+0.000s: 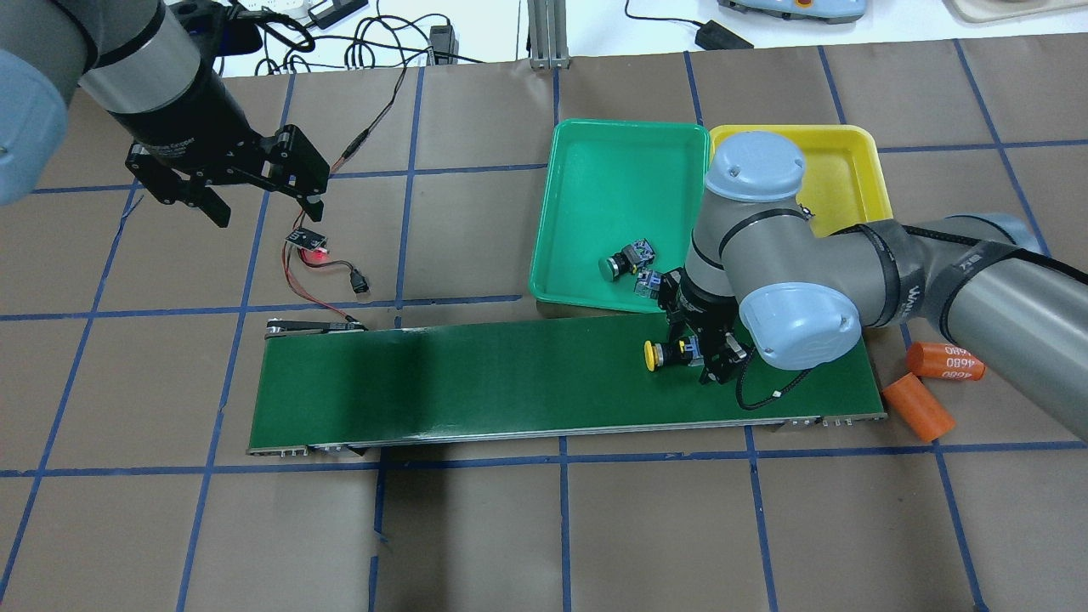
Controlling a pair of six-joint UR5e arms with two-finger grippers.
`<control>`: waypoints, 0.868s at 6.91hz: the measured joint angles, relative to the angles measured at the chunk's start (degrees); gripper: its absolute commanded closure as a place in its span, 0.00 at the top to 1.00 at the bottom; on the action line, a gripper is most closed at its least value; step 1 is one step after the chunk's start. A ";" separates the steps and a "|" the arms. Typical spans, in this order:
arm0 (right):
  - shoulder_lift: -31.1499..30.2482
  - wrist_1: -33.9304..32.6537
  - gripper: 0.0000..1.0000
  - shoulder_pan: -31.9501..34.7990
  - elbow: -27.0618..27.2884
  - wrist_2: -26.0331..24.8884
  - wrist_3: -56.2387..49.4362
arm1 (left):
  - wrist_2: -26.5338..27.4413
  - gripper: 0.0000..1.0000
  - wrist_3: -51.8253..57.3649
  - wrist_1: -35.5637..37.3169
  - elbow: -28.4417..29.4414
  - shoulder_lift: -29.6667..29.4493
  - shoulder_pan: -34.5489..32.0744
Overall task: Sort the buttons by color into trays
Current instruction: 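Grasp the yellow-base button and lift it with the right gripper, then lower the button into the yellow tray and open the right gripper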
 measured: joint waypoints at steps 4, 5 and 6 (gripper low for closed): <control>-0.14 -3.36 0.00 -1.93 -3.28 -3.80 -1.94 | 0.06 1.00 0.00 -0.04 0.00 -0.11 0.00; 0.30 -3.22 0.00 -3.61 -6.17 -4.43 -4.55 | 0.06 1.00 0.00 -0.02 0.00 -0.15 0.00; 1.56 -3.06 0.00 -4.86 -9.72 -5.13 -7.75 | 0.04 1.00 0.00 -0.01 0.07 -0.17 0.00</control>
